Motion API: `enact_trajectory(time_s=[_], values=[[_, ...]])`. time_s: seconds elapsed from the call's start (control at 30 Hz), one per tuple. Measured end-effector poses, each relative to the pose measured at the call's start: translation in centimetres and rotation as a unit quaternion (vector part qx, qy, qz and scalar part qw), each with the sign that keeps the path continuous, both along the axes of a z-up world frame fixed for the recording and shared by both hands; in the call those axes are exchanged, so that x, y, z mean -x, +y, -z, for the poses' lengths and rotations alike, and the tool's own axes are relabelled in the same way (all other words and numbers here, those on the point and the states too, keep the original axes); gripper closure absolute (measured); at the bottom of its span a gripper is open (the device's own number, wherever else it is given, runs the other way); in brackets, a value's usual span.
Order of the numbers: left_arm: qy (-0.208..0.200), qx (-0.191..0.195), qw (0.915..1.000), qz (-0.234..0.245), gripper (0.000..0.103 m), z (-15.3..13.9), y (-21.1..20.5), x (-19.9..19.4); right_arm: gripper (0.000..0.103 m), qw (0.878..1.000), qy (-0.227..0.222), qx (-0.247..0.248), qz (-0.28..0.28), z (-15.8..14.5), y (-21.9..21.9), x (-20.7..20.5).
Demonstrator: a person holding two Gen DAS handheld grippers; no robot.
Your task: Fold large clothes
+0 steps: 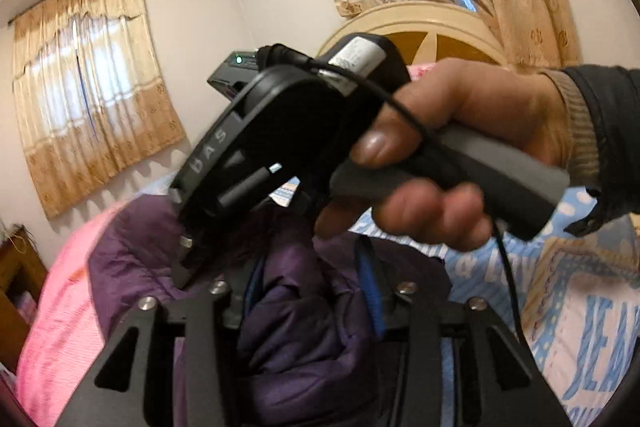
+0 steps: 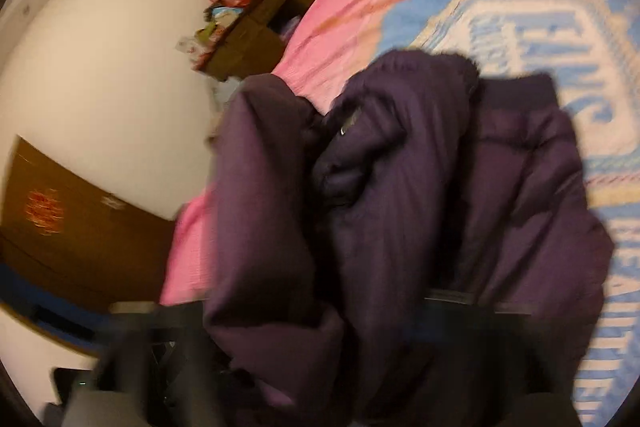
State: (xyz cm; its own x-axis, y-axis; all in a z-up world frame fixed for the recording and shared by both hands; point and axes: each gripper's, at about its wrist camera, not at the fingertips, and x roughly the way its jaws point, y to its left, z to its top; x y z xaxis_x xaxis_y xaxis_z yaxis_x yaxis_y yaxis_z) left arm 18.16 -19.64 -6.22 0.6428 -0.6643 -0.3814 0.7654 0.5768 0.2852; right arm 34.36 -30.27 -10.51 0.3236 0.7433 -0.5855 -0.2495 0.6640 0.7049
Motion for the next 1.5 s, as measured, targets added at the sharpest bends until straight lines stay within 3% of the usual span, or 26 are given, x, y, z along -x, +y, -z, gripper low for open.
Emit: enact_trajectory(time_s=[0.07,0.13,0.3,0.37,0.43,0.53,0.63,0.73,0.87,0.97,1.17,1.23,1.3,1.37,1.47,1.5], values=[[-0.014,-0.004,0.9999,0.003,0.049,-0.7,0.6,1.2,0.077,1.0,-0.025,0.014,-0.009,-1.2,0.7,1.2],[-0.015,0.008,0.9998,0.008,0.035,-1.8,2.2,2.9,0.081,0.999,-0.044,0.021,-0.007,-2.4,0.9,2.2],[-0.011,0.077,0.9969,-0.01,0.012,-6.0,7.5,4.8,0.083,0.996,-0.076,0.042,-0.004,-5.0,0.3,3.8],[-0.018,0.105,0.9932,-0.045,0.0,-8.1,8.7,4.1,0.083,0.995,-0.086,0.05,-0.002,-6.0,-0.3,4.5],[-0.025,0.098,0.991,-0.088,0.0,-9.5,8.0,1.9,0.083,0.994,-0.089,0.057,0.004,-6.4,-0.9,4.5],[0.011,0.051,0.9912,-0.122,0.002,-9.7,5.2,-3.2,0.083,0.994,-0.088,0.059,0.016,-6.5,-2.7,5.3],[0.057,0.006,0.9923,-0.11,0.005,-8.1,1.6,-6.5,0.083,0.995,-0.08,0.053,0.031,-5.5,-5.0,5.6],[0.059,-0.041,0.9925,-0.099,0.008,-5.7,-1.7,-7.5,0.083,0.996,-0.06,0.043,0.053,-3.1,-8.0,5.9],[0.127,-0.07,0.983,-0.112,0.005,-3.2,-4.1,-8.9,0.083,0.997,-0.027,0.024,0.071,1.2,-10.0,5.6],[0.118,-0.092,0.9803,-0.129,0.002,-1.8,-5.4,-8.8,0.081,0.996,-0.02,-0.001,0.084,3.3,-10.8,5.1],[0.128,-0.081,0.9747,-0.165,0.0,-0.4,-4.8,-9.6,0.074,0.992,-0.017,-0.03,0.119,5.0,-11.7,5.3],[0.14,-0.071,0.9732,-0.168,0.0,-0.3,-4.7,-10.0,0.072,0.988,-0.023,-0.023,0.15,4.2,-12.2,6.1],[0.136,-0.068,0.9734,-0.171,0.0,-0.2,-4.5,-10.1,0.07,0.978,-0.052,0.04,0.197,1.8,-12.1,8.1],[0.132,-0.072,0.9723,-0.179,0.0,0.3,-4.5,-10.0,0.07,0.956,-0.094,0.092,0.261,-1.7,-11.5,10.3],[0.12,-0.074,0.9703,-0.197,0.0,0.7,-4.9,-9.8,0.065,0.929,-0.152,0.064,0.331,-6.7,-10.3,12.8],[0.115,-0.071,0.97,-0.202,0.0,0.7,-4.9,-9.7,0.051,0.925,-0.165,0.046,0.339,-7.5,-9.8,13.2]])
